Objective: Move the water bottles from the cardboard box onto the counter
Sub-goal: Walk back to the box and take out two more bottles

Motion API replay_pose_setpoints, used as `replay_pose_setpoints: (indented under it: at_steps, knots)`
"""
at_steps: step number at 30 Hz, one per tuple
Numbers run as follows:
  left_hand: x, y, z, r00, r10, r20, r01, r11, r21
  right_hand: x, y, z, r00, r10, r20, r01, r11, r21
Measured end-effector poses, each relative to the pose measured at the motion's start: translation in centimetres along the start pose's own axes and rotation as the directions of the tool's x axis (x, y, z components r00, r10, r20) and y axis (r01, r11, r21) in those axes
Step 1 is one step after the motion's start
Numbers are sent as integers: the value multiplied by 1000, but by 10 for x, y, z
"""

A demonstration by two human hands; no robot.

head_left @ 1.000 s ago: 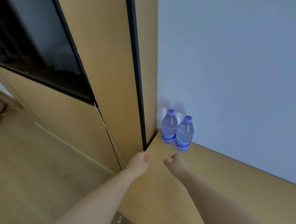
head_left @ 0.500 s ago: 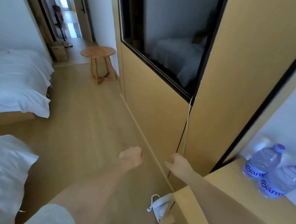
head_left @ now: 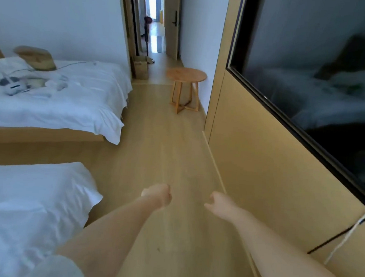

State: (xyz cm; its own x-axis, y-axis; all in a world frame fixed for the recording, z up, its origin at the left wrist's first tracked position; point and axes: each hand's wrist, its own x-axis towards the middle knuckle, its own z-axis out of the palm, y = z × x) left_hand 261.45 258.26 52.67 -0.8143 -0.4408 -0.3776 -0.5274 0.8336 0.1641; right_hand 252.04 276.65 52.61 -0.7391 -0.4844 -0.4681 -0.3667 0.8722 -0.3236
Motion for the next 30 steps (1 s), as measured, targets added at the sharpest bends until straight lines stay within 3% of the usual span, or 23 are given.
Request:
replay_pose_setpoints:
  at_steps: [12,18,22,30]
  knots:
    - [148,-105,-61,990,-140,25,142,984,-110,190,-119,-31,981,-134,140,156,975,-158]
    - [254,-126,-120,969,-240,54,245,962,-120,308,-171,-81,957,-203,209,218,975,-48]
    - [321,-133,-164,970,-240,38,243,957,-160,376,-216,-135,949,-261,180,255,965,53]
    - [446,-178,-213,963,-252,93,264,954,-142,503,-269,-180,937,-275,216,286,958,-20]
